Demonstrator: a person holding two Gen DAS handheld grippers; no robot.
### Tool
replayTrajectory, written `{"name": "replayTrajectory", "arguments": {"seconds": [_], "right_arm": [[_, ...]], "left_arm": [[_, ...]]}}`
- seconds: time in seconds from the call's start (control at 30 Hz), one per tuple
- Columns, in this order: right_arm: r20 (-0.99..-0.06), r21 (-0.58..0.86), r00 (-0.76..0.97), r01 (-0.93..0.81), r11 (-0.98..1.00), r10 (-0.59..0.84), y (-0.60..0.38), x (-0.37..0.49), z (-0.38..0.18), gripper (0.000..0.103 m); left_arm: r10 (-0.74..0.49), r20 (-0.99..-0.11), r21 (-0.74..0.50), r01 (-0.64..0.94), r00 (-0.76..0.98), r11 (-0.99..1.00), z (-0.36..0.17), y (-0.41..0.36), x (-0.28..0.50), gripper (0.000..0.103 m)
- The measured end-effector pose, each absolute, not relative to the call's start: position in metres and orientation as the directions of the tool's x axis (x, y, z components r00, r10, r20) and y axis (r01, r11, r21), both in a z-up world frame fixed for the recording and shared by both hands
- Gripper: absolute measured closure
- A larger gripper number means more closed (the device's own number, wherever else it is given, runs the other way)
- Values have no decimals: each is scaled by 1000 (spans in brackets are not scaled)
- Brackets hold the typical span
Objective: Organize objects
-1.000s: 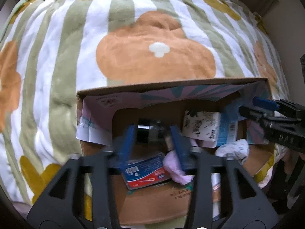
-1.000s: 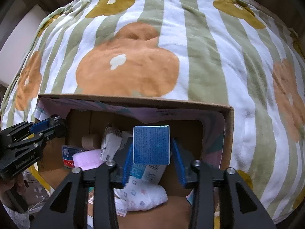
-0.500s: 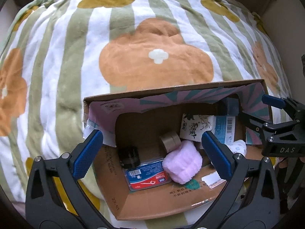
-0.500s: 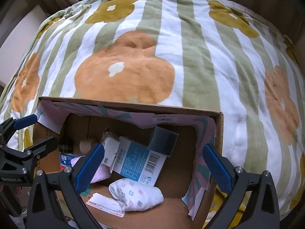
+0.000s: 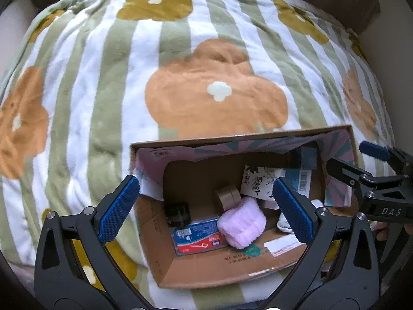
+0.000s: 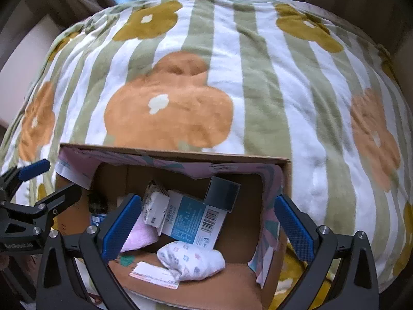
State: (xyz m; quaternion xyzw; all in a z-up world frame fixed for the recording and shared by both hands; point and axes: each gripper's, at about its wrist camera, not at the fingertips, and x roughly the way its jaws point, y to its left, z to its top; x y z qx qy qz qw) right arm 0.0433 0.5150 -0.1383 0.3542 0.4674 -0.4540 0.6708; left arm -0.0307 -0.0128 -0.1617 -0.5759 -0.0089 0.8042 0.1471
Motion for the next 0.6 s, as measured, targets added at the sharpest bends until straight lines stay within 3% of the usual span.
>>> {"name": "replayTrajectory", "arguments": {"seconds": [0.6], "right_arm": [[-919, 20, 136, 954, 300, -370, 543, 28, -30, 0]], "left_arm": [[262, -871, -198, -190, -415, -962, -42, -35, 5, 0]]}}
